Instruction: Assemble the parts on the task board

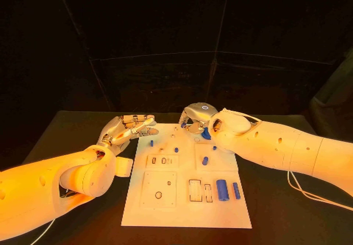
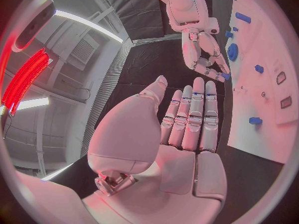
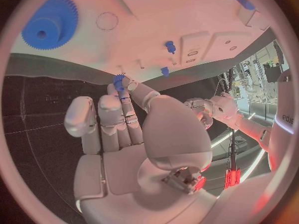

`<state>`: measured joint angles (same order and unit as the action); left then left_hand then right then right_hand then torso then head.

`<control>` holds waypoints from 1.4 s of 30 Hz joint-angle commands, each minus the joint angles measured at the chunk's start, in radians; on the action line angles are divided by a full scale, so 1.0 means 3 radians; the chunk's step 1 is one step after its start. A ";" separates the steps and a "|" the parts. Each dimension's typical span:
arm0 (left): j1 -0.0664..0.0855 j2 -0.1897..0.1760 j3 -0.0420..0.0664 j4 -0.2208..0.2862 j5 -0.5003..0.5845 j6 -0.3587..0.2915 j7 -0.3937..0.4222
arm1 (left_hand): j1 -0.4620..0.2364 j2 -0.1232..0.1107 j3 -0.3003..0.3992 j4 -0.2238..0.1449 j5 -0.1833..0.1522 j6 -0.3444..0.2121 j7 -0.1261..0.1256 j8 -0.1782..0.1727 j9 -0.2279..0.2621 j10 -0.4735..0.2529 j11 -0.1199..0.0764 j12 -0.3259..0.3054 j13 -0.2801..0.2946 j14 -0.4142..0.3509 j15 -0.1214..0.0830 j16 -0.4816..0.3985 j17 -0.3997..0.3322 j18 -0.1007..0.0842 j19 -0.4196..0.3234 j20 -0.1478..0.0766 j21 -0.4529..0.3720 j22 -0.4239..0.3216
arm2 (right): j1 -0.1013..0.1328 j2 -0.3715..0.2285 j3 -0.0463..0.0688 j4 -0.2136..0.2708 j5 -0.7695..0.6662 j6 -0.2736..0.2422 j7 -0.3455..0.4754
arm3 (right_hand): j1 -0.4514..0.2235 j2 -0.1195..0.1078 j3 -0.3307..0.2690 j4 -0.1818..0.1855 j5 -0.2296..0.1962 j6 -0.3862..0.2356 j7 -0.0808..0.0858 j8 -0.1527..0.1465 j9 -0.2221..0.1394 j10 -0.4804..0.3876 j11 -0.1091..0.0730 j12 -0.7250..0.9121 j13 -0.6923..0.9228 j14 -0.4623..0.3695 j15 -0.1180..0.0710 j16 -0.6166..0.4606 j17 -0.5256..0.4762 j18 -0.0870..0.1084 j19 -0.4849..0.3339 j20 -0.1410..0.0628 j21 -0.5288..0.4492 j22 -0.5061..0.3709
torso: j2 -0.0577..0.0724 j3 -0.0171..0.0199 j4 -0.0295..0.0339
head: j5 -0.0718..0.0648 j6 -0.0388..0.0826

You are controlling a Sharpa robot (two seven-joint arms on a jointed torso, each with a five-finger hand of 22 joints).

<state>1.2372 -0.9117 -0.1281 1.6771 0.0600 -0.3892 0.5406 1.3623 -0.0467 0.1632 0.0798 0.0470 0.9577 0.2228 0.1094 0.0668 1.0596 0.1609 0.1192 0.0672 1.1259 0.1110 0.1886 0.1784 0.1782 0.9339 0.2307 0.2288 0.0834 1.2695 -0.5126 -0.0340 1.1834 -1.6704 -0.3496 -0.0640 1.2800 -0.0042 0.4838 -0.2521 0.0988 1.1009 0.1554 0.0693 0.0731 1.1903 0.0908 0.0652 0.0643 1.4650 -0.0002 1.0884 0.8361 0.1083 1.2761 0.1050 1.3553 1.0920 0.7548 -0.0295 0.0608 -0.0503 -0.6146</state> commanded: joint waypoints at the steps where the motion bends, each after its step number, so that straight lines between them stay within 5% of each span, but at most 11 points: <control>1: 0.0008 0.0001 0.0003 0.0008 -0.0017 0.0042 0.0012 | 0.0000 0.0021 0.0001 -0.0021 0.0009 0.0021 -0.0002 -0.0023 -0.0005 0.0001 0.0015 -0.0017 -0.0003 0.0006 0.0020 -0.0020 0.0004 0.0021 0.0030 0.0003 -0.0020 -0.0005 | 0.0008 0.0039 0.0003 -0.0040 0.0019 0.0024 0.0009 | -0.0008 -0.0040 0.0020 0.0009 -0.0006 0.0008 0.0009 -0.0006 -0.0001 0.0024 -0.0009 -0.0009 0.0000 0.0051 0.0001 0.0019 0.0009 -0.0041 0.0019 0.0008 0.0019 0.0006 | 0.0007 -0.0002 -0.0002 | 0.0004 0.0010; 42: 0.0030 0.0036 0.0004 0.0020 -0.0017 0.0065 -0.0010 | 0.0001 0.0022 0.0002 -0.0029 0.0009 0.0021 -0.0001 -0.0027 -0.0005 0.0000 0.0015 -0.0023 -0.0004 0.0006 0.0020 -0.0025 0.0007 0.0021 0.0032 0.0003 -0.0023 -0.0008 | 0.0008 0.0462 0.0003 -0.0486 -0.0058 0.0249 -0.0143 | -0.0052 -0.0116 0.0048 0.0077 -0.0020 -0.0049 0.0023 -0.0019 -0.0011 -0.0057 0.0011 -0.0015 -0.0004 0.0017 0.0020 0.0041 -0.0017 -0.0038 -0.0010 0.0026 0.0030 0.0005 | 0.0012 -0.0007 -0.0003 | 0.0032 -0.0009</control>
<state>1.2441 -0.9021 -0.1279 1.6810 0.0599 -0.3847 0.5359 1.3623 -0.0468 0.1659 0.0772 0.0470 0.9576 0.2228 0.1046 0.0668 1.0596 0.1609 0.1156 0.0673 1.1259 0.1109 0.1848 0.1792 0.1780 0.9375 0.2343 0.2288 0.0825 1.2696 -0.3763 -0.0339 1.0398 -1.6727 -0.2970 -0.0917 1.2644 -0.0276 0.4989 -0.2369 0.0986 1.0936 0.1627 0.0693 0.0707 1.1804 0.0930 0.0635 0.0639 1.4650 -0.0001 1.1016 0.8326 0.1085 1.2753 0.1058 1.3612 1.0954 0.7585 -0.0315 0.0608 -0.0409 -0.6169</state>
